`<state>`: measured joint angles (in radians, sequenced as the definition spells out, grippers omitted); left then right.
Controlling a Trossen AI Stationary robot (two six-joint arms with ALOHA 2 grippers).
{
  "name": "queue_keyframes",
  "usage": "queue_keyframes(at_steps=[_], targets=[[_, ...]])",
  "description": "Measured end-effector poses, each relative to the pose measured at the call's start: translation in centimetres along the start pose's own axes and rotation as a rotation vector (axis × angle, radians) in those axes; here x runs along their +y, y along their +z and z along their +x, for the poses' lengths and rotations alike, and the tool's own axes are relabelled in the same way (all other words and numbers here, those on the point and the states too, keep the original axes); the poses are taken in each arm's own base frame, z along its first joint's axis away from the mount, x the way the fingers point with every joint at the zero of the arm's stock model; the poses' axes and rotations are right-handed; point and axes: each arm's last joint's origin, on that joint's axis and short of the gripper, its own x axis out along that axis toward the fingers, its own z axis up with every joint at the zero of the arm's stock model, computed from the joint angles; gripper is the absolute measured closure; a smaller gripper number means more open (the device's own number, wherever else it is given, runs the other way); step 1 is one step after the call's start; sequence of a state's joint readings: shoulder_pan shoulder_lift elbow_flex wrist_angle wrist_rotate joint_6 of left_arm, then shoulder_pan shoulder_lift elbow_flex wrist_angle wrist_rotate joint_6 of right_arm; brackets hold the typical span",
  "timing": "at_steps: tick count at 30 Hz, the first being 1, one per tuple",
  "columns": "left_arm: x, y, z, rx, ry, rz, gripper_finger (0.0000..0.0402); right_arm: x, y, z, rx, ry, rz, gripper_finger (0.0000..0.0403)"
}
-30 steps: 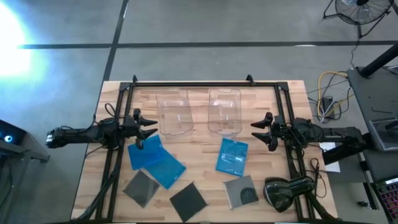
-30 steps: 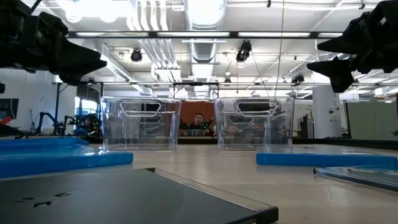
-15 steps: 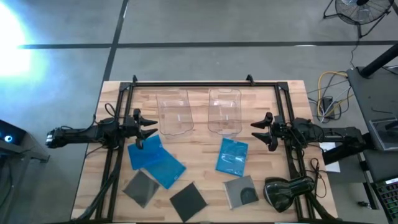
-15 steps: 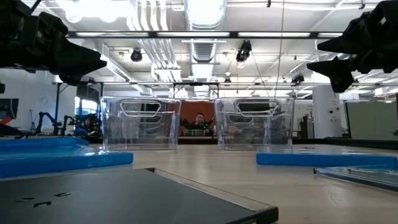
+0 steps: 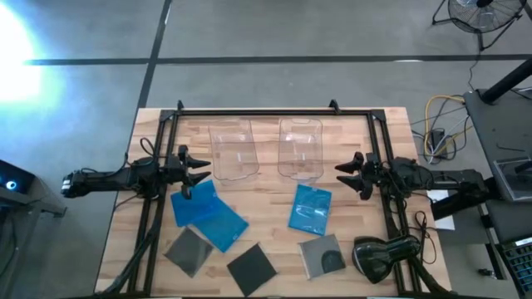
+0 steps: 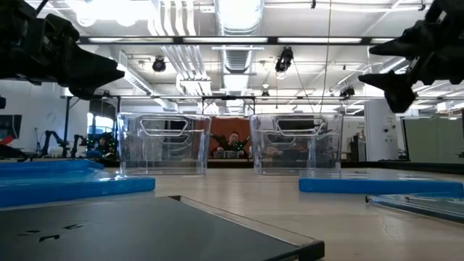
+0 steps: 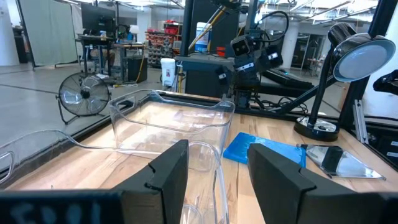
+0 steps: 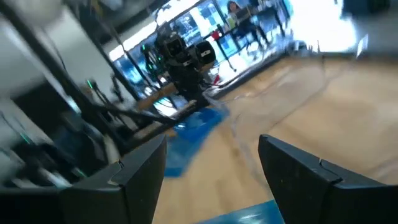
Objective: Pick & place jewel cases by type
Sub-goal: Put the right blue CD case into the right transparent bin
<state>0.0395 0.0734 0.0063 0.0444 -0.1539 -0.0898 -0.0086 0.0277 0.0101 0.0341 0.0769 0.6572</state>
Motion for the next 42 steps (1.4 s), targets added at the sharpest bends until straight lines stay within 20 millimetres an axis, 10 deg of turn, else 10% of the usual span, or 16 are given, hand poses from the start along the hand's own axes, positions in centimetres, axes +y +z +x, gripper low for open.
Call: queue_keyframes(at_steps=[6, 29, 42], targets=[[0.0, 0.0, 0.0, 0.0, 0.0, 0.0, 0.0254, -0.1, 0.0, 0.0, -0.018, -0.02, 0.389, 0.0158], [0.0, 0.0, 0.0, 0.0, -0.001, -0.007, 0.0254, -0.8, 0.4, 0.2, -0.263, -0.195, 0.688, 0.0161], [-0.1, 1.3, -0.1, -0.112, -0.098, -1.376, 0.0254, -1.4, -1.9, 1.5, 0.102, -0.262, 0.847, 0.0163]])
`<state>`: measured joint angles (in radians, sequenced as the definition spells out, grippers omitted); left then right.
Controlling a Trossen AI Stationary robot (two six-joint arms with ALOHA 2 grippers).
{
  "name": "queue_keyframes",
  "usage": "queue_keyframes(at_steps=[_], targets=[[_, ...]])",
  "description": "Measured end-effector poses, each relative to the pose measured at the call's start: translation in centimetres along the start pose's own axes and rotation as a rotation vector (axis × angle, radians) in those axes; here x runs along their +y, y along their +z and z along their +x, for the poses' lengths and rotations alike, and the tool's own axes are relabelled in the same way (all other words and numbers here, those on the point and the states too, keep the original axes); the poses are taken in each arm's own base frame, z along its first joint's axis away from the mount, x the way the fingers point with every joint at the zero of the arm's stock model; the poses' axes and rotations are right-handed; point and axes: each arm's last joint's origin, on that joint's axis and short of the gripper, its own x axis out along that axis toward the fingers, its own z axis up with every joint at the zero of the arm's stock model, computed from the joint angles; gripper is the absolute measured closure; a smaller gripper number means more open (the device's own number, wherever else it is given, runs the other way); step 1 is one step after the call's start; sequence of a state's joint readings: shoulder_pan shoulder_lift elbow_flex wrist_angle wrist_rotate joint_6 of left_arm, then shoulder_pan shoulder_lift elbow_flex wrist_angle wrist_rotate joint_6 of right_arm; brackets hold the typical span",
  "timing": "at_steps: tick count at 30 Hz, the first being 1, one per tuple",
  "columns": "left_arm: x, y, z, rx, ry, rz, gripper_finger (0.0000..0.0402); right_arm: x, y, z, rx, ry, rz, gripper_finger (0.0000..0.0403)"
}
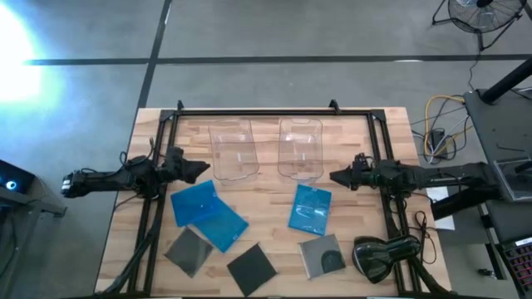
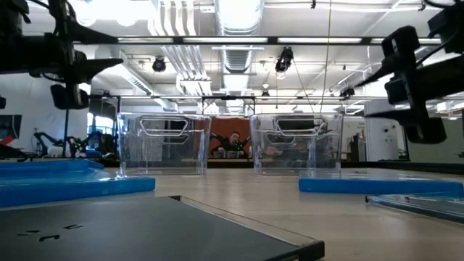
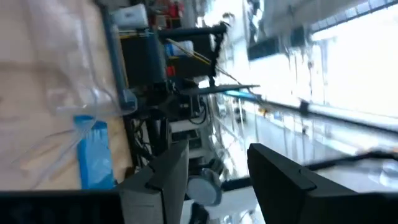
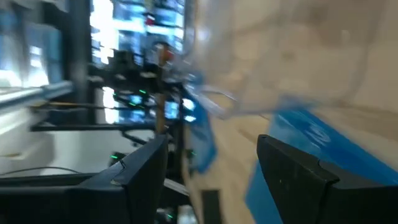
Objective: Pick & place jewel cases by type
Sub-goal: Put the right blue CD case into the right transparent bin
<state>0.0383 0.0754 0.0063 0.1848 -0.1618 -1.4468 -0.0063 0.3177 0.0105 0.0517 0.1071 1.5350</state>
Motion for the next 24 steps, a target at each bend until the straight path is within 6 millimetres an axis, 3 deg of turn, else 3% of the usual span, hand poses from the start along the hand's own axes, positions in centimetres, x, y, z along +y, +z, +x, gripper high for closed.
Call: queue_keyframes(at_steps=[8, 19, 21, 24], targets=[[0.3, 0.3, 0.0, -0.093, 0.053, 0.217, 0.0254, -1.8, -0.4, 1.0, 0.081, -0.21, 0.004, 0.0166], [0.1, 0.3, 0.0, -0.112, 0.03, 0.084, 0.0254, -3.1, -0.9, 1.4, 0.233, -0.343, 0.011, 0.0166], [-0.4, 0.4, 0.0, -0.109, 0.025, 0.099, 0.0255, -3.3, -1.0, 1.5, 0.25, -0.362, 0.01, 0.0166], [-2.9, 0.7, -0.1, -0.108, -0.035, 0.171, 0.0255, -3.5, -1.1, 1.6, 0.28, -0.386, 0.011, 0.0166]])
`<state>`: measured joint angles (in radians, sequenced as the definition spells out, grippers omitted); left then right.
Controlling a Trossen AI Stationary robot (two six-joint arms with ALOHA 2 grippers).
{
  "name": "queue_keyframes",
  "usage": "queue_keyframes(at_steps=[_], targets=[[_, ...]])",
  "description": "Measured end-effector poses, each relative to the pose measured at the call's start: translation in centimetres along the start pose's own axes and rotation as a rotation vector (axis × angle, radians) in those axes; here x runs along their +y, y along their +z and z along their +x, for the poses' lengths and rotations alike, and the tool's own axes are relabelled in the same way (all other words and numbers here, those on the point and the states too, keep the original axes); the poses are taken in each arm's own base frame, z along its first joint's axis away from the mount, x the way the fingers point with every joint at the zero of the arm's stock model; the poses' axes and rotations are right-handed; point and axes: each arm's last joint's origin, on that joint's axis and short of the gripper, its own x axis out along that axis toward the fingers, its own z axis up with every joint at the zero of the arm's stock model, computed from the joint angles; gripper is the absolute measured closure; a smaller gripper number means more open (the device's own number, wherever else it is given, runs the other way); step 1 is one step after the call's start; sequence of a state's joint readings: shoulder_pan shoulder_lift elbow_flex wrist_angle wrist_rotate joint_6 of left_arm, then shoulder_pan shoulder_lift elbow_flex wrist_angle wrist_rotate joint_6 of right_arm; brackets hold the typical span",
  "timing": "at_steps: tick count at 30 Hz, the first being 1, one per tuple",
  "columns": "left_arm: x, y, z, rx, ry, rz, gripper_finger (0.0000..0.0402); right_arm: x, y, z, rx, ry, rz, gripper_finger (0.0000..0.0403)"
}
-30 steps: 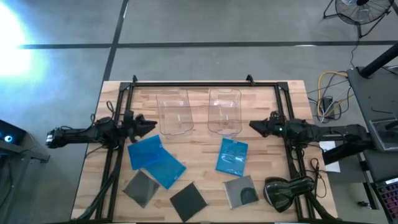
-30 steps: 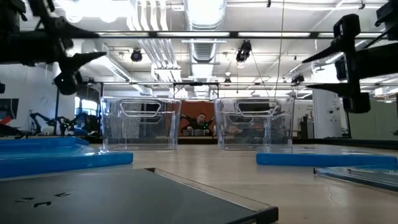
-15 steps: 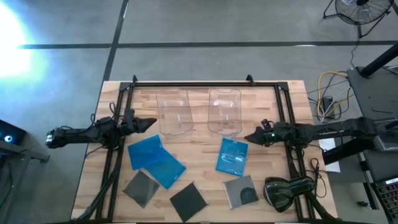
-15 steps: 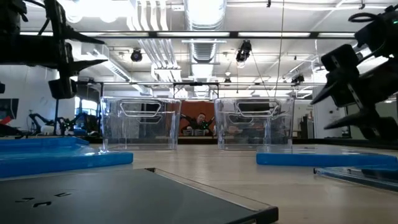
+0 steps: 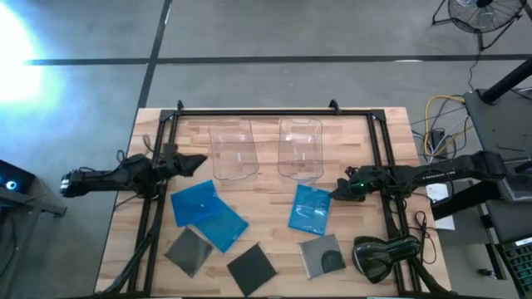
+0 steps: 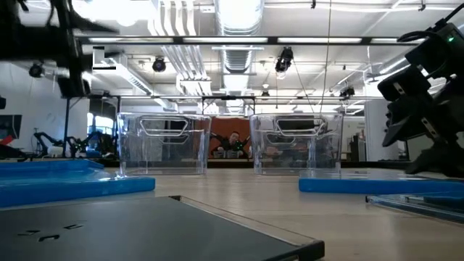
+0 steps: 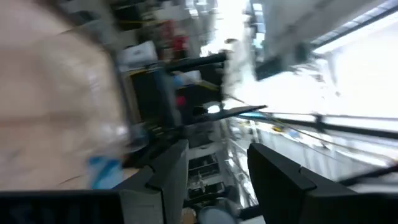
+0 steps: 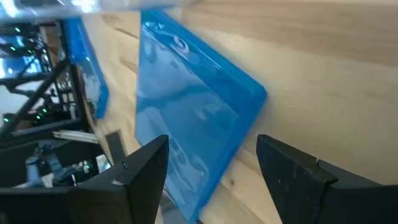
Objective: Pick & place jewel cases by type
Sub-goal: Put the right blue CD case into the right transparent bin
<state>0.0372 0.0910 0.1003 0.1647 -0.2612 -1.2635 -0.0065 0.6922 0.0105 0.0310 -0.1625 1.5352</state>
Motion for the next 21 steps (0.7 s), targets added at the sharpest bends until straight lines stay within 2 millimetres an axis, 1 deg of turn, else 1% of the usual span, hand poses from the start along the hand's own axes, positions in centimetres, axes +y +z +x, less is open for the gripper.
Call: queue_keyframes(at_steps=[3, 6, 8, 10, 12, 16, 18, 21], targets=[[-2.6, 0.8, 0.0, 0.019, 0.003, 0.107, 0.0255, -0.1, 0.0, 0.1, 0.017, -0.013, -0.005, 0.0166], [-4.1, 1.1, 0.1, 0.105, 0.136, 0.238, 0.0255, 0.2, 0.0, 0.2, 0.023, -0.024, -0.021, 0.0167], [-4.7, 1.3, 0.3, 0.18, 0.26, 0.326, 0.0255, 0.6, 0.0, 0.2, 0.024, -0.026, -0.047, 0.0168], [-4.7, 1.1, 0.7, 0.261, 0.413, 0.399, 0.0255, 1.1, 0.0, 0.2, 0.026, -0.053, -0.067, 0.017], [-4.4, 0.7, 1.5, 0.342, 0.518, 0.445, 0.0255, 1.2, 0.0, 0.1, 0.034, -0.128, -0.09, 0.017], [-3.9, -0.6, 4.2, 0.52, 0.56, 0.505, 0.0255, 1.8, 0.0, -0.1, 0.055, -0.264, -0.128, 0.017], [-3.6, -1.2, 5.4, 0.595, 0.588, 0.552, 0.0255, 2.1, 0.0, 0.0, 0.061, -0.291, -0.14, 0.017], [-3.6, -2.1, 7.2, 0.675, 0.617, 0.627, 0.0255, 2.4, 0.1, 0.2, 0.066, -0.308, -0.15, 0.017]])
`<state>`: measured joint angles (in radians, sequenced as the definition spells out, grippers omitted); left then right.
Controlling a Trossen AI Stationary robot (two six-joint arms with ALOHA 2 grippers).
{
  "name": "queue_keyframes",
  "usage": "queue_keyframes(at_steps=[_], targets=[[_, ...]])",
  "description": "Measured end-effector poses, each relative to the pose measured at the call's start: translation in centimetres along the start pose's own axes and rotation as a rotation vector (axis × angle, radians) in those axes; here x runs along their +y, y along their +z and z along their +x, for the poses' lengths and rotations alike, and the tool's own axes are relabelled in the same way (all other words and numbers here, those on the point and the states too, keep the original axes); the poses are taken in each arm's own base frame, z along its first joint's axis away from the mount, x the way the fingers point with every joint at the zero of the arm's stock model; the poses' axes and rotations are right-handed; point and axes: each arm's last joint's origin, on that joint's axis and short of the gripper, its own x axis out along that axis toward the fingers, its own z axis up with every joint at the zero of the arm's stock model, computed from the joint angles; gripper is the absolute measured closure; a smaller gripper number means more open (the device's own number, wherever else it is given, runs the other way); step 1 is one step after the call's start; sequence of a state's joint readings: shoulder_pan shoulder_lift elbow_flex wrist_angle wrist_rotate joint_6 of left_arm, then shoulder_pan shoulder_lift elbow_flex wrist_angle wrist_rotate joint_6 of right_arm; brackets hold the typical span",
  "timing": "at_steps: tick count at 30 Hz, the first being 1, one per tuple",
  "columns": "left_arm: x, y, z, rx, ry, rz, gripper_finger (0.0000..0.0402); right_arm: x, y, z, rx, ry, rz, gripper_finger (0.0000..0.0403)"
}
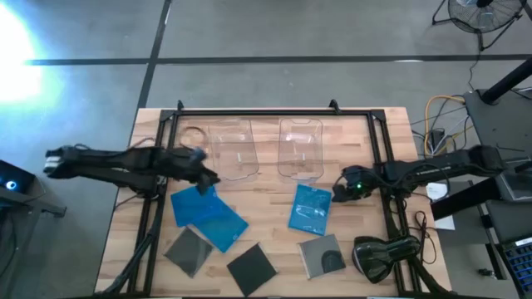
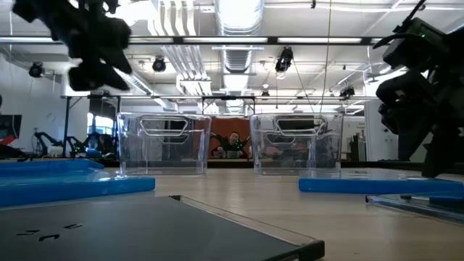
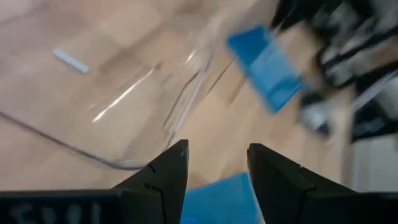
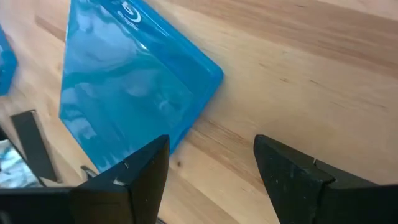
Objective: Pick & place jewel cases by type
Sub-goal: Put the right blue CD case into the right transparent bin
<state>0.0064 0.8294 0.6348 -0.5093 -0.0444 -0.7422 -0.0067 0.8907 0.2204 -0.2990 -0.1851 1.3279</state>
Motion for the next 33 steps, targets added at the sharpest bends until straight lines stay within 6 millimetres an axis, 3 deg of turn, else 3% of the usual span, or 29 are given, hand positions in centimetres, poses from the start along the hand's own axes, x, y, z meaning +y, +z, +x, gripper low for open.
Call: queue_keyframes(at_steps=[4, 8, 13, 18, 25, 33], targets=[[-2.1, 1.1, 1.0, 0.046, 0.038, 0.137, 0.0255, 0.4, 0.1, 0.2, 0.006, -0.022, -0.003, 0.017], [-3.9, 1.5, 2.0, 0.123, 0.209, 0.298, 0.0255, 0.4, 0.2, 0.6, 0.01, -0.045, -0.003, 0.017], [-7.0, 2.6, 2.7, 0.145, 0.207, 0.384, 0.0255, 0.6, 0.3, 0.8, 0.009, -0.028, -0.037, 0.017], [-8.5, 2.8, 5.0, 0.187, 0.197, 0.409, 0.0255, 0.6, 0.3, 0.9, 0.008, -0.028, -0.051, 0.017], [-10.9, 2.9, 10.2, 0.27, 0.102, 0.355, 0.0255, 0.6, 0.3, 0.9, -0.003, -0.034, -0.058, 0.017], [-13.8, 3.6, 16.8, 0.311, 0.118, 0.447, 0.0255, 0.7, 0.2, 1.0, -0.008, -0.027, -0.056, 0.017]])
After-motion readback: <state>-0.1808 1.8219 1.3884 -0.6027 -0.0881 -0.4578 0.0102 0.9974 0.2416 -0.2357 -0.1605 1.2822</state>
